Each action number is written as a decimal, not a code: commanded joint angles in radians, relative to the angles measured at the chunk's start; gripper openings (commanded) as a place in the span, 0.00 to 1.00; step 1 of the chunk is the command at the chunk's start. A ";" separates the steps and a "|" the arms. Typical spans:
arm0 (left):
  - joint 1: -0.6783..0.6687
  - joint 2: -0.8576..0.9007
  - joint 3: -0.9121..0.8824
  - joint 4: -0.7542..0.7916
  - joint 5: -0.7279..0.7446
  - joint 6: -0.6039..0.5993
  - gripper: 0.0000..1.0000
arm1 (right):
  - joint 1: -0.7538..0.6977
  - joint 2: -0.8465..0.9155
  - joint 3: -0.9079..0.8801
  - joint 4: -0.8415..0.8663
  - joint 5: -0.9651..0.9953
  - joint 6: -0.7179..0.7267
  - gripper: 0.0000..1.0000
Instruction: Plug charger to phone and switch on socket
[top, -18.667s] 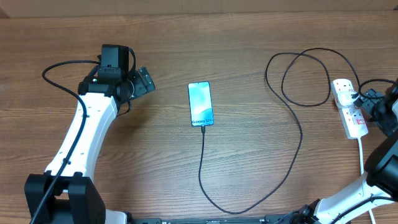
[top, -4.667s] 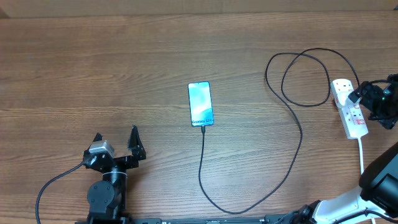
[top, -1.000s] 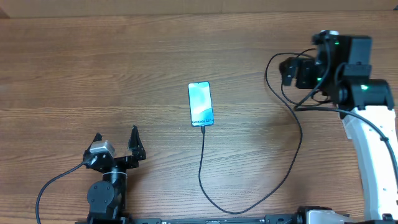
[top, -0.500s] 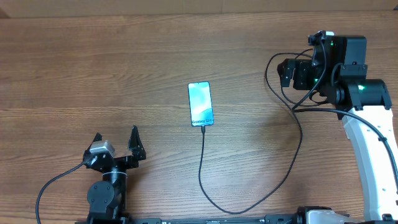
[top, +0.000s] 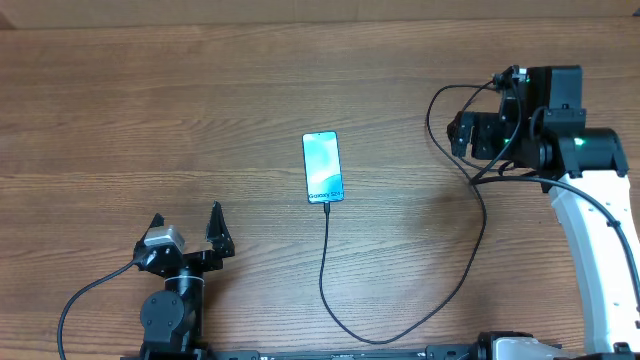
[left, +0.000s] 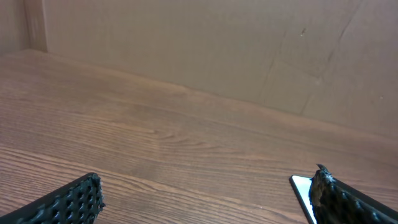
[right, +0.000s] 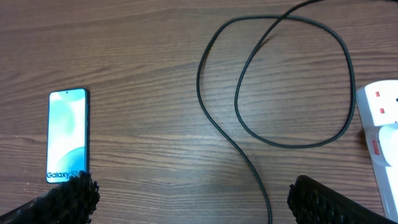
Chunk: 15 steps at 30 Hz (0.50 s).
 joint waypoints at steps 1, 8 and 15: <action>0.000 -0.011 -0.003 -0.002 0.004 0.018 1.00 | -0.001 -0.010 -0.087 0.033 0.006 -0.026 1.00; 0.000 -0.011 -0.003 -0.002 0.004 0.018 1.00 | -0.001 -0.010 -0.438 0.483 -0.187 -0.026 1.00; 0.000 -0.011 -0.003 -0.002 0.004 0.018 0.99 | -0.001 -0.013 -0.769 0.923 -0.336 -0.025 1.00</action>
